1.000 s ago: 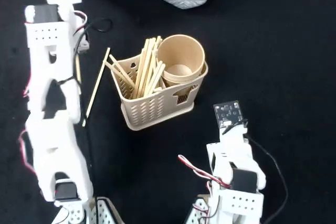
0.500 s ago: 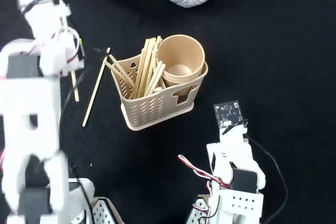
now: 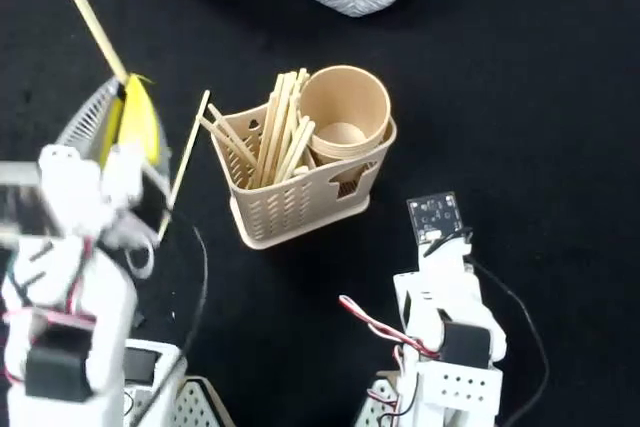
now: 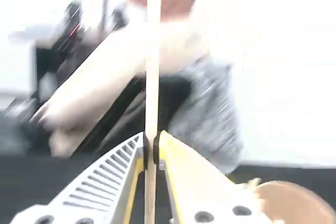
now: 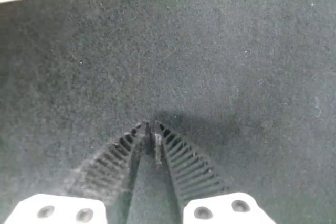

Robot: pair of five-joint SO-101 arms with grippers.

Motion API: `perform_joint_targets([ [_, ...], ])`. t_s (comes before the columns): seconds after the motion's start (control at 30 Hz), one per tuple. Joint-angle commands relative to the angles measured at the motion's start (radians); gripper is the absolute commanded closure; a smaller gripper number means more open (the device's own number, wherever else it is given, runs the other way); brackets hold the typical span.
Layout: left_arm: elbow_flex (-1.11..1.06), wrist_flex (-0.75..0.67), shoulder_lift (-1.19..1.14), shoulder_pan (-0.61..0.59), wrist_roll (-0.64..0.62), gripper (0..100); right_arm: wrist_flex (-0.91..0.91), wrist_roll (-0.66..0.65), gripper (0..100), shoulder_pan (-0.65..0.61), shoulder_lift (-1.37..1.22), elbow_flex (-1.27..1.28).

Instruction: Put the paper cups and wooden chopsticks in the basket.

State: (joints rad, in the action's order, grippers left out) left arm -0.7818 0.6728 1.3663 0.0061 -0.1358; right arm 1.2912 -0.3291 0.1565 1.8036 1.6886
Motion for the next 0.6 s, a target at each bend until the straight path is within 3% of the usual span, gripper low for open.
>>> perform_joint_targets([
  [0.0,-0.186,-0.245,0.219,0.143,-0.005,97,0.005,-0.006,98.5,-0.011,0.070,-0.004],
  [0.23,-0.239,-0.437,0.201,0.268,-0.012,97,0.005,-0.006,98.5,-0.011,0.070,-0.004],
  [0.43,-0.209,-0.463,0.005,0.409,-0.014,97,0.005,-0.006,98.5,-0.011,0.070,-0.004],
  [0.57,-0.209,-0.471,-0.121,0.426,-0.014,97,0.005,-0.006,98.5,-0.011,0.070,-0.004],
])
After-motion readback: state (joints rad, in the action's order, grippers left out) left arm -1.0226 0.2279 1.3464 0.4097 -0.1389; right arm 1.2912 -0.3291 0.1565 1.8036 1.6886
